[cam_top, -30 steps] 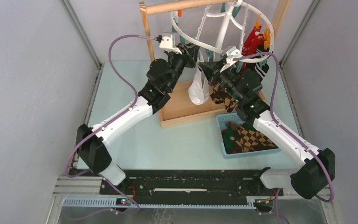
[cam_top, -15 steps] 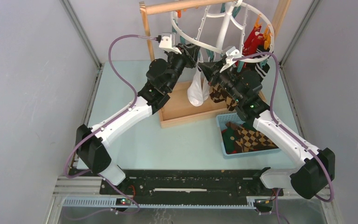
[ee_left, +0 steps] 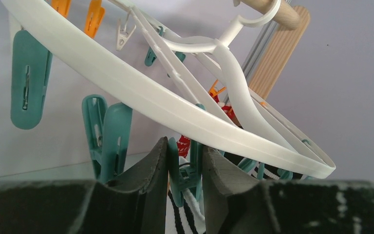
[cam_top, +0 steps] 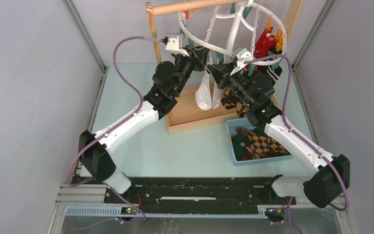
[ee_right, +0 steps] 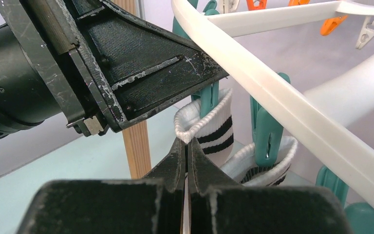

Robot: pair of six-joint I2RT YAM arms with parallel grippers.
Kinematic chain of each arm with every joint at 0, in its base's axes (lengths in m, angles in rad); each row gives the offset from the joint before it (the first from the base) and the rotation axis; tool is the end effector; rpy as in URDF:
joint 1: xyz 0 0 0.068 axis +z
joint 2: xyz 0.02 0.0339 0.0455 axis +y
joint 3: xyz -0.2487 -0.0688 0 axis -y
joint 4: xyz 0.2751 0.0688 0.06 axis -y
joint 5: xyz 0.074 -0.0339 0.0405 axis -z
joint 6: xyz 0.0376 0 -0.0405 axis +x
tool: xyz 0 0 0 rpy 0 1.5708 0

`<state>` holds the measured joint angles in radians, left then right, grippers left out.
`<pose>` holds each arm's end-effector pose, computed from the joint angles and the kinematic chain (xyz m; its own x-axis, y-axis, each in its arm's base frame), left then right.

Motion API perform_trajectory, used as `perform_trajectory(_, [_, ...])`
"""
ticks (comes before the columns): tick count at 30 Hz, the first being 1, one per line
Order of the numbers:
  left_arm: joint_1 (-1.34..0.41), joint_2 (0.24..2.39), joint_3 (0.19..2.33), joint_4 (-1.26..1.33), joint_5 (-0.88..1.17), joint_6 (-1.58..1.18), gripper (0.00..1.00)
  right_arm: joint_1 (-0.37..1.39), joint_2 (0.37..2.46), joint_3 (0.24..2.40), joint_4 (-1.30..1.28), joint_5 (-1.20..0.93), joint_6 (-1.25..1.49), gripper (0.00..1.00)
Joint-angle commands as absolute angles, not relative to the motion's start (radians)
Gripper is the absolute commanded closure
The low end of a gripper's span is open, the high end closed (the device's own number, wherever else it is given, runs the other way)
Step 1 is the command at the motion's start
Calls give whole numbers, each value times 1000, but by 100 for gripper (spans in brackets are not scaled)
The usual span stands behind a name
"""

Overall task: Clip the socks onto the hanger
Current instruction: Clamp the sock onto the hanger.

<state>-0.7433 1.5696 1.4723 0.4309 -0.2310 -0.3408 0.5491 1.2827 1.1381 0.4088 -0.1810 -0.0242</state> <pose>0.3031 -0.2669 0.4314 0.0603 -0.4973 -0.8655 0.5513 0.7394 -0.3865 0.2842 0.1818 0.4007 0.2387 0.1181 -0.9639 -0.6560 0.7514 -0.0704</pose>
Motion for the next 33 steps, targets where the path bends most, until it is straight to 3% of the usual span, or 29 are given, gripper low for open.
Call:
perform_trajectory(1, [-751, 1526, 1512, 419, -222, -364, 70, 540, 1275, 1185, 458, -169, -36, 100])
perform_trajectory(3, [-750, 1524, 1511, 417, -220, -366, 68, 541, 1275, 1184, 453, -170, -35, 100])
perform_trajectory(10, [-751, 1511, 1508, 408, -222, -380, 43, 540, 1272, 1184, 451, -173, -32, 100])
perform_trajectory(20, [-750, 1443, 1457, 384, -168, -402, 26, 501, 1253, 1183, 414, -204, 12, 100])
perform_trajectory(33, [-756, 1288, 1337, 247, 95, -419, 17, 393, 1200, 1166, 338, -371, 121, 100])
